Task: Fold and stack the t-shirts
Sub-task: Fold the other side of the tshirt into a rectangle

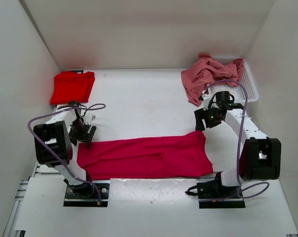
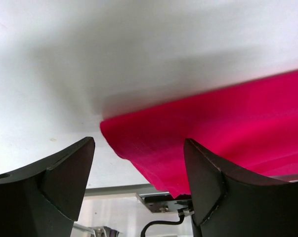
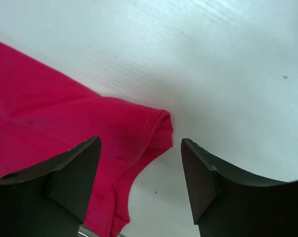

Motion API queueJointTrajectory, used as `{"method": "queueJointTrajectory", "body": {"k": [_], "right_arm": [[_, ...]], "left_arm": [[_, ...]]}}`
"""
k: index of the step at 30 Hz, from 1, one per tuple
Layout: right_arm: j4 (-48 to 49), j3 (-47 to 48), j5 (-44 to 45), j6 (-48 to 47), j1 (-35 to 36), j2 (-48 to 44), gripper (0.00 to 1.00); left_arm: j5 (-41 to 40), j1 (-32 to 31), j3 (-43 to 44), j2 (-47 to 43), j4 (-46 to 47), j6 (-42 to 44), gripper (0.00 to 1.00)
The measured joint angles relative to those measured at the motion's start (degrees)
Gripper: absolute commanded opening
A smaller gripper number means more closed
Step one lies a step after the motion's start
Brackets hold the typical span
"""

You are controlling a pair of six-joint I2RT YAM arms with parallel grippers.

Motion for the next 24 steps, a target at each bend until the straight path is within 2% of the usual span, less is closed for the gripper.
{"method": "queueJointTrajectory", "body": {"k": [3,9,11,12,13,14,15,16,17,18,24], "right_arm": [[1.0,-2.2,2.2,0.1,1.0,1.3,0.69],[3.3,-4.6,5.0,0.6,1.4,5.7,0.66],[4.3,-4.6,5.6,0.9,0.8,7.1,0.60],[4.7,-4.6,5.9,0.9,0.7,7.8,0.53],[5.0,-4.6,6.2,0.9,0.7,8.5,0.42],[5.4,-4.6,6.4,0.6,0.8,9.2,0.33],[5.6,-4.6,6.6,0.6,1.0,10.0,0.18],[5.7,-4.6,6.6,0.5,1.3,10.7,0.04],[5.5,-4.3,6.6,0.4,1.6,11.1,0.00],[5.6,-3.9,6.6,0.7,1.8,11.5,0.00],[5.4,3.6,7.3,3.5,0.6,17.3,0.00]], "left_arm": [[0.5,-0.5,2.0,0.7,0.1,0.1,0.84],[0.5,-1.8,2.5,3.9,0.7,-0.2,0.82],[0.5,-1.5,2.6,5.3,0.9,-0.5,0.67],[0.3,-1.5,2.8,5.6,0.7,-0.7,0.62],[0.3,-1.6,3.0,5.7,0.8,-0.7,0.54],[0.3,-1.9,3.1,5.9,0.8,-0.9,0.41],[0.3,-2.5,3.3,6.2,0.6,-1.2,0.36],[0.6,-3.2,3.6,6.5,0.2,-1.0,0.21],[0.7,-3.6,4.0,6.9,-0.2,-1.2,0.09],[1.1,-4.3,4.8,7.6,-0.8,-1.2,0.02],[1.3,-4.8,13.4,13.7,-2.6,-2.2,0.00]]}}
